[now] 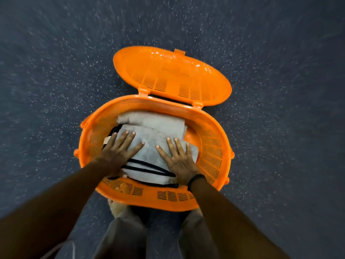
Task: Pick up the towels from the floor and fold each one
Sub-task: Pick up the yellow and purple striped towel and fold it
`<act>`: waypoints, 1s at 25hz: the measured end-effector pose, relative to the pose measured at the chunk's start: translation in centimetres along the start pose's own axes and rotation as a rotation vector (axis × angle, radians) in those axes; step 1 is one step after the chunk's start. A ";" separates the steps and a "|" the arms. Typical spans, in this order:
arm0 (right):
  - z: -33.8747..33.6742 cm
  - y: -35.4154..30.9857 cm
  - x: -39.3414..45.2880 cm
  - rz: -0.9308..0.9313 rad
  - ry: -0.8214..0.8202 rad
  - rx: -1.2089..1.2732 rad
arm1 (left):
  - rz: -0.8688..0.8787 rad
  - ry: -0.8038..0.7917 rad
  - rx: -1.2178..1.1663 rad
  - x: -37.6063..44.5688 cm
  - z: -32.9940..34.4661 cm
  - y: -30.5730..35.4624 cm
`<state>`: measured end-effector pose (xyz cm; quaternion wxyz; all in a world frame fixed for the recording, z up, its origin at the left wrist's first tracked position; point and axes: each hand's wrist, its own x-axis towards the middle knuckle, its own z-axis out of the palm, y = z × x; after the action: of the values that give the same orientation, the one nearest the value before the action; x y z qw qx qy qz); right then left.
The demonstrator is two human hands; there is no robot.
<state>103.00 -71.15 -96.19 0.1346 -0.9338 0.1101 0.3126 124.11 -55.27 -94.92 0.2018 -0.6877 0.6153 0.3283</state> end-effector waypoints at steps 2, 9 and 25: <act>-4.9 0.7 -2.9 0.021 0.009 0.090 | 0.004 -0.081 0.007 -2.2 -5.8 0.1; -32.0 6.7 -14.0 0.217 0.200 0.422 | -0.060 0.234 -0.182 -14.4 -31.4 0.7; -83.0 9.8 -51.9 0.246 0.776 0.397 | -0.140 0.997 -0.401 -51.9 -81.3 8.6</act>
<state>105.62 -100.66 -2.36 0.2216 -0.9181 0.3201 -0.0740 130.75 -74.97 -0.36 -0.2286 -0.8243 0.5146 0.0589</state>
